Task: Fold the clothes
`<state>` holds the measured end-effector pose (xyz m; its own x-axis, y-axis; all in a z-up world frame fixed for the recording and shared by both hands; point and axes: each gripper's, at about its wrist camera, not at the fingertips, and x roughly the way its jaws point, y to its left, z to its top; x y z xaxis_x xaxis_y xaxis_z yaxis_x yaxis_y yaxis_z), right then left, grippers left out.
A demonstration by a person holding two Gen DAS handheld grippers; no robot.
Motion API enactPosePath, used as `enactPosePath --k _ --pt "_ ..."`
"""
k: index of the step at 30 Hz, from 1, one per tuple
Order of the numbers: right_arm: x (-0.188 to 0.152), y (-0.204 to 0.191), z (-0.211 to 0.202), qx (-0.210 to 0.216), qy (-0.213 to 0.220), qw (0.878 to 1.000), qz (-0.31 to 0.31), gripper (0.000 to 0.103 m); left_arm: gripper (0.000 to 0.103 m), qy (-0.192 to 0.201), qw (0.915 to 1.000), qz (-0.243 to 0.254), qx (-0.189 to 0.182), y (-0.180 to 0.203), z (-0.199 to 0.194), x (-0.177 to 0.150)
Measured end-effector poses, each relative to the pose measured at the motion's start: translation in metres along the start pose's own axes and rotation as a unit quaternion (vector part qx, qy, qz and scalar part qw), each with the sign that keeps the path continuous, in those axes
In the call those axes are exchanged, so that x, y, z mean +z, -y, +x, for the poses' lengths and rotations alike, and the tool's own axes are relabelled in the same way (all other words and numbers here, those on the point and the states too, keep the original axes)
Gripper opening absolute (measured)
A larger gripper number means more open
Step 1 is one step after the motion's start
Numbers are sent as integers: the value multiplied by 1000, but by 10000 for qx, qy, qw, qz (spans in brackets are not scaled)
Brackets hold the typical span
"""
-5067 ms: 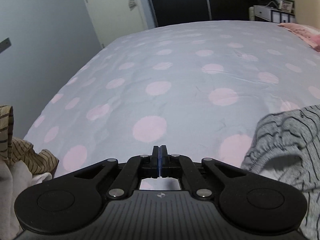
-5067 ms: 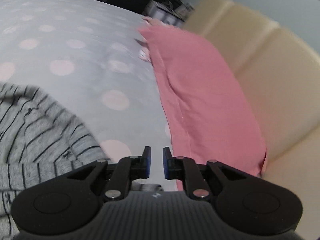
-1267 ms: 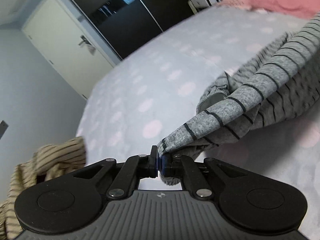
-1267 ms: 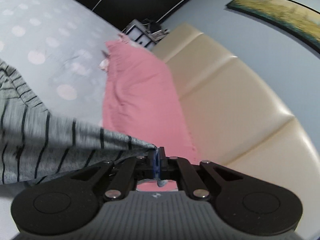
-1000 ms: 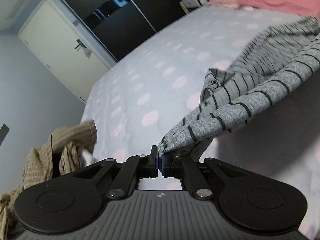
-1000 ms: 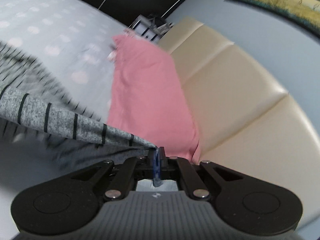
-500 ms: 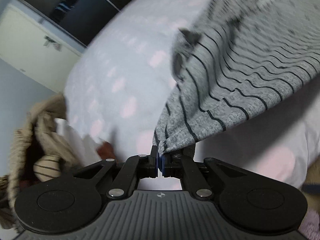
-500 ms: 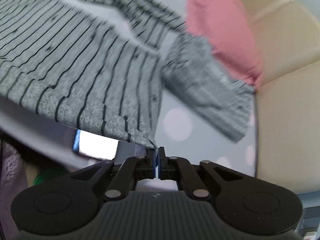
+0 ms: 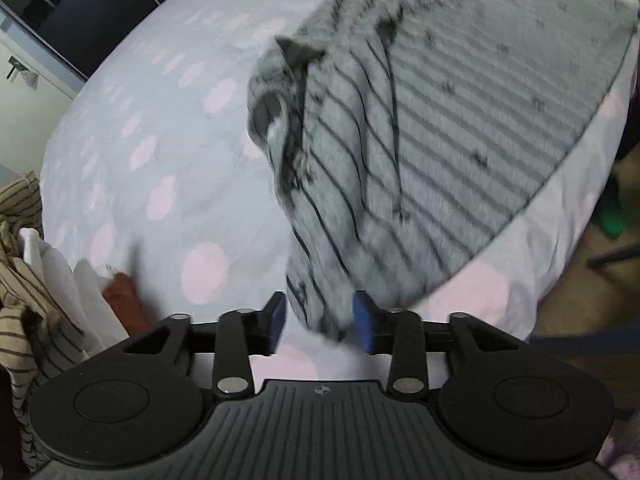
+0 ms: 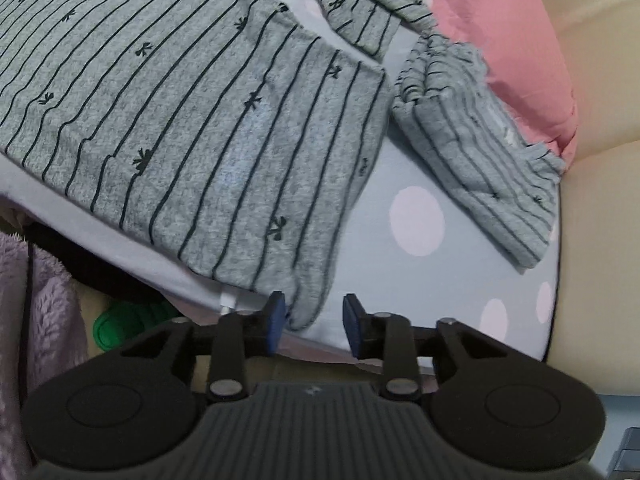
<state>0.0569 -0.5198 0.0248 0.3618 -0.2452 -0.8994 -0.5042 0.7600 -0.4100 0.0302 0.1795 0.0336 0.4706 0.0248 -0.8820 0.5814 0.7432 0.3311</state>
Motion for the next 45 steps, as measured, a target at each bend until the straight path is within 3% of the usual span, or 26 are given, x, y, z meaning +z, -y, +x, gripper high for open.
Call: enactPosePath --k 6,12,20,26,30,32,38,43,45 --pt "23 34 -16 -423 292 9974 506 38 45 623 9956 -686 -147 -24 1 50" --pt "76 45 -18 -683 749 9928 632 38 45 792 9949 -497 380 -23 47 118" --pt "162 72 20 -809 1153 9884 562 36 45 573 9967 -153 562 -33 127 174" --pt "234 89 68 -851 1361 9865 323 38 42 317 9989 -108 331 -49 166 193" --pt "282 103 100 -787 1469 9856 295 38 16 113 9998 -102 139 -59 190 203" --pt "300 112 113 -725 1584 9842 310 43 10 -35 9999 -92 54 -61 202 201" --pt "337 128 155 -585 1522 9866 -69 44 7 -79 9992 -394 -33 -63 215 194" --pt "350 137 177 -261 1563 9873 113 44 6 -131 9988 -464 98 -58 215 192" --pt "353 139 183 -13 1440 9891 308 30 5 -93 9978 -647 88 -61 213 191"
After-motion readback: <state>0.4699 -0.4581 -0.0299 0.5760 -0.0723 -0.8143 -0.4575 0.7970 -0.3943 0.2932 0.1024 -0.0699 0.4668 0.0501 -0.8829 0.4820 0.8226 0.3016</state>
